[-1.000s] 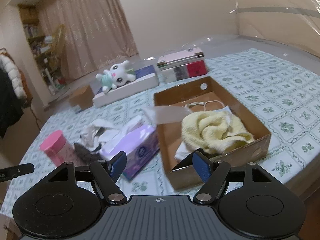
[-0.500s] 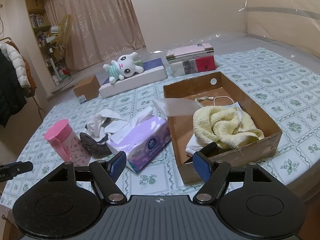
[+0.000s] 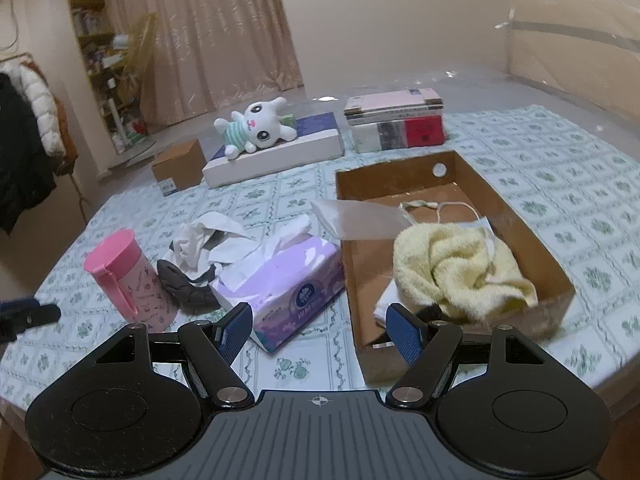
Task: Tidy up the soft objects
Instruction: 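Move both tools back over the white cloth and brown hair tie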
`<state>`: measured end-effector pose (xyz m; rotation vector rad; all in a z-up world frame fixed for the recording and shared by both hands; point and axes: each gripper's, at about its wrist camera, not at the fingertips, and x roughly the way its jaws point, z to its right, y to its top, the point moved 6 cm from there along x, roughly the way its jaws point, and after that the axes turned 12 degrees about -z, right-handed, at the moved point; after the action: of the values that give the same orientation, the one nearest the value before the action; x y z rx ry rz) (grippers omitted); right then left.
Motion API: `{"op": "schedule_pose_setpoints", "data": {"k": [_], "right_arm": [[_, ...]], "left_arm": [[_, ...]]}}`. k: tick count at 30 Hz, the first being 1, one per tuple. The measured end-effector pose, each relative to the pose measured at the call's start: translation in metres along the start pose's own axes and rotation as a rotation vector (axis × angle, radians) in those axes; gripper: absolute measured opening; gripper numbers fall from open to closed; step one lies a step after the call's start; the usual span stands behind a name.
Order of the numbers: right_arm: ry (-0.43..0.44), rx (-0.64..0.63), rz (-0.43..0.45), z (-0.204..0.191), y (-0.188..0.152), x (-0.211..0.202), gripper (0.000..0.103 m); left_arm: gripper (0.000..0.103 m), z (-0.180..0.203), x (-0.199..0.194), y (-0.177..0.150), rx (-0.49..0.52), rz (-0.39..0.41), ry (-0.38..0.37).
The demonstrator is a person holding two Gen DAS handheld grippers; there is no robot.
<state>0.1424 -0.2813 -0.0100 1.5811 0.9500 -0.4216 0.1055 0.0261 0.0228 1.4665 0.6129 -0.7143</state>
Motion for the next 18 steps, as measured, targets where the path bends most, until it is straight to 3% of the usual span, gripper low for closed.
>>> {"op": "schedule_pose_setpoints", "data": {"k": [7,11,18], "right_arm": [[0.032,-0.169,-0.035,-0.008,0.034,0.021,0.075],[0.034,-0.291,-0.053,-0.015,0.062,0.038,0.081],[0.072,-0.537,-0.092,-0.034,0.118,0.078,0.083]], "left_arm": [[0.079,-0.011,0.014,0.048,0.127,-0.018,-0.024],[0.083,-0.022,0.028,0.088,0.226,-0.037,-0.037],[0.087,-0.020,0.069,0.146,0.559,-0.089,-0.096]]}}
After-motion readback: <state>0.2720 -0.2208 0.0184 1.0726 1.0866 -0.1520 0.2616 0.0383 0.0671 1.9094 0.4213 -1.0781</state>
